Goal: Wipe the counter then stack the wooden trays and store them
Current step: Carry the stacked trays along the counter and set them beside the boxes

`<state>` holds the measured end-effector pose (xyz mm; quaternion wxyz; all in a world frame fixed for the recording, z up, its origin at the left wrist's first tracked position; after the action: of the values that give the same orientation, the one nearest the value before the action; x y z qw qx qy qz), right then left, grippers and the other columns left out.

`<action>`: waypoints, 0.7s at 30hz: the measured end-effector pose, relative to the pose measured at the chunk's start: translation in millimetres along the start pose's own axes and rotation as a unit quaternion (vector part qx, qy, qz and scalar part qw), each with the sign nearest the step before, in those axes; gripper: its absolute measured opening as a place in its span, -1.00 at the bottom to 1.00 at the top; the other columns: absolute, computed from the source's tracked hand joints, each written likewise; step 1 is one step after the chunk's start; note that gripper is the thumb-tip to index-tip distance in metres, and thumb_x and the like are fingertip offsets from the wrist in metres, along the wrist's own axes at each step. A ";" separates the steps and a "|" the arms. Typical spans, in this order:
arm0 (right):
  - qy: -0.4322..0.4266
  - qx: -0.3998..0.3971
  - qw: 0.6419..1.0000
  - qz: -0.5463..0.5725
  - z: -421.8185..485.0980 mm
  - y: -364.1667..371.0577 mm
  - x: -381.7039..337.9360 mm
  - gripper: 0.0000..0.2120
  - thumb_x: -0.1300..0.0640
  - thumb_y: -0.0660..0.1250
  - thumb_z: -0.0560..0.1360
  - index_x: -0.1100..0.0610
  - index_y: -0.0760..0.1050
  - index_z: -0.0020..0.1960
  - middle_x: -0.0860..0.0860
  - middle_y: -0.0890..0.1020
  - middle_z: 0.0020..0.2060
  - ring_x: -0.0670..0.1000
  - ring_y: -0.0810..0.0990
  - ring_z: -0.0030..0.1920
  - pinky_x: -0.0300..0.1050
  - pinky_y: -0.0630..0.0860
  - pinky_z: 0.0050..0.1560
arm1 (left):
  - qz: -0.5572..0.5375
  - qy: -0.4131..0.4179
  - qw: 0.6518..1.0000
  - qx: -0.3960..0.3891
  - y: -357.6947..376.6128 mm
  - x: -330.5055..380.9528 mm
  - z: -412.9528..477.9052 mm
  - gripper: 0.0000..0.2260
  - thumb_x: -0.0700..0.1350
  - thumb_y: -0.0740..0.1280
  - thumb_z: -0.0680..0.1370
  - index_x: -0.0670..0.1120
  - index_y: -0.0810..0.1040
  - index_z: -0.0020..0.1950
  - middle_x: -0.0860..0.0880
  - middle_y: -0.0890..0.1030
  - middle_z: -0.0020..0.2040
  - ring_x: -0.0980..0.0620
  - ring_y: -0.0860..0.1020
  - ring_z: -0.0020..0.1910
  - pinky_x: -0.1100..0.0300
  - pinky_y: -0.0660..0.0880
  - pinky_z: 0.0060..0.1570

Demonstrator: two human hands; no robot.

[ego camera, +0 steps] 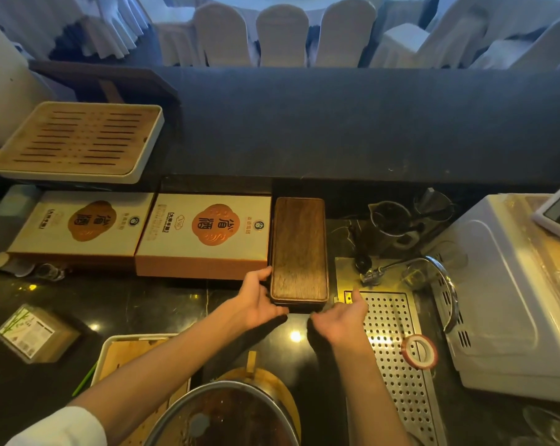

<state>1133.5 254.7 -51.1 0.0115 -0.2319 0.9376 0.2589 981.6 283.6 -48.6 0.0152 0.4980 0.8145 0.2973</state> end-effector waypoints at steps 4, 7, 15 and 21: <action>0.031 0.001 0.998 0.052 -8.1 16.3 1.1 -0.29 -0.22 0.00 0.61 0.13 0.01 0.63 0.25 0.16 0.60 0.29 0.09 0.61 0.21 -0.04 0.62 | -0.022 0.009 1.000 0.005 11.3 -6.6 6.7 -0.52 0.07 0.13 0.61 -0.20 0.41 0.42 -0.34 0.52 0.31 -0.34 0.49 0.27 -0.27 0.42 0.25; 0.023 0.025 0.998 0.051 -6.1 19.9 0.8 -0.30 -0.22 0.06 0.60 0.13 0.06 0.62 0.28 0.22 0.57 0.33 0.17 0.57 0.25 0.04 0.60 | -0.046 0.015 0.999 0.011 10.9 -7.0 13.8 -0.54 0.05 0.14 0.60 -0.18 0.42 0.41 -0.35 0.54 0.26 -0.37 0.53 0.16 -0.30 0.51 -0.02; 0.027 0.020 0.999 0.025 -0.6 19.4 0.2 -0.33 -0.22 0.10 0.58 0.14 0.17 0.56 0.32 0.32 0.49 0.38 0.29 0.50 0.29 0.16 0.55 | -0.068 0.018 0.997 -0.005 7.4 -6.4 14.5 -0.57 0.03 0.19 0.58 -0.22 0.46 0.33 -0.36 0.55 0.25 -0.39 0.53 0.20 -0.32 0.47 0.14; 0.024 0.016 0.999 0.015 -7.8 25.3 -0.6 -0.31 -0.21 0.12 0.58 0.11 0.11 0.59 0.33 0.30 0.51 0.40 0.27 0.50 0.35 0.17 0.51 | -0.075 0.031 0.997 -0.009 9.4 -4.8 8.0 -0.58 0.02 0.18 0.57 -0.23 0.47 0.31 -0.37 0.54 0.27 -0.40 0.49 0.25 -0.35 0.33 0.34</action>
<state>1123.6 270.3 -32.2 -0.0110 -0.2241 0.9450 0.2379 994.1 286.5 -51.8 0.0170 0.4261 0.8469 0.3177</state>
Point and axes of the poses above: each hand's wrist, its own z-axis towards the middle knuckle, its own y-axis out of the palm, x = y × z, the point moved 5 cm from there along z, towards the middle knuckle
